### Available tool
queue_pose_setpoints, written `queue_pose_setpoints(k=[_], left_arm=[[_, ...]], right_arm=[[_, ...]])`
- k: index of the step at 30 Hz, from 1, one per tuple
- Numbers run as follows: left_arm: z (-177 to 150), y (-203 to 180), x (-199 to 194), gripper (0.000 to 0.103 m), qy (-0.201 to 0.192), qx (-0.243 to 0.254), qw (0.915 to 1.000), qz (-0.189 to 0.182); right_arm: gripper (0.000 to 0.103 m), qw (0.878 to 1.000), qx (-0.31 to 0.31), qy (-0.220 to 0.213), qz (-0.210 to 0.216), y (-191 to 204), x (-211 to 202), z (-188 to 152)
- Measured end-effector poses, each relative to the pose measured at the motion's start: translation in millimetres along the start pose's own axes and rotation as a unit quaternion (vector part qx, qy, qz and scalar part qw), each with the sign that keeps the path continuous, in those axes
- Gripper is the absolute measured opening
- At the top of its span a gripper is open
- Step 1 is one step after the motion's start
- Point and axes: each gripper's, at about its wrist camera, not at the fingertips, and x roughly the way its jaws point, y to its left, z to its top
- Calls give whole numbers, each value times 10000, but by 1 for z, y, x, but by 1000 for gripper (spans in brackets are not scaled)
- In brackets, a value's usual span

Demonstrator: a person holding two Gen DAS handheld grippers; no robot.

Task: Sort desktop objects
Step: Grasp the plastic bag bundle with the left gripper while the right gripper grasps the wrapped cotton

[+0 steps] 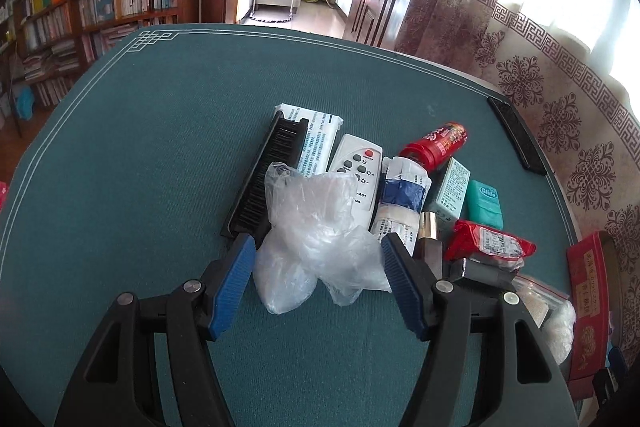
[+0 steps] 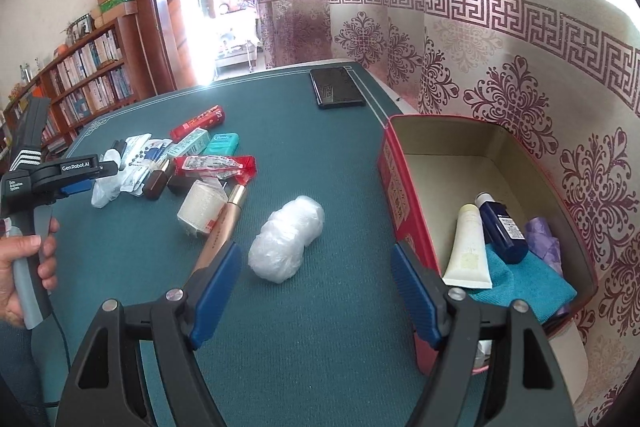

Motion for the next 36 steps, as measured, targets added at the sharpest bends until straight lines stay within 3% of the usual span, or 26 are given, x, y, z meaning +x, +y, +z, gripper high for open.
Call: queue_pose_setpoints(k=[8, 9, 11, 13, 18, 25, 31, 36], left_arm=[[0, 2, 5, 68, -214, 104, 9997, -21], [0, 4, 5, 65, -240, 82, 9997, -14], [0, 7, 4, 48, -280, 82, 9996, 59], [0, 8, 4, 37, -183, 84, 9996, -213], [-8, -6, 2, 37, -35, 360, 9987, -354], [-11, -4, 6, 37, 50, 195, 9993, -301], [-13, -11, -9, 33, 118, 65, 9925, -1214], [-11, -16, -25, 33, 40, 23, 9803, -1976]], right_arm=[[80, 9995, 36, 245, 208, 9, 16, -4], [80, 9994, 34, 256, 223, 11, 17, -3], [80, 9993, 30, 273, 250, 13, 19, -3], [80, 9992, 44, 293, 276, 15, 22, -3], [80, 9985, 126, 435, 319, 15, 29, -5], [80, 9983, 75, 481, 322, 21, 32, -5], [80, 9971, 287, 617, 329, 20, 47, 2], [65, 9964, 391, 732, 145, 17, 63, 8]])
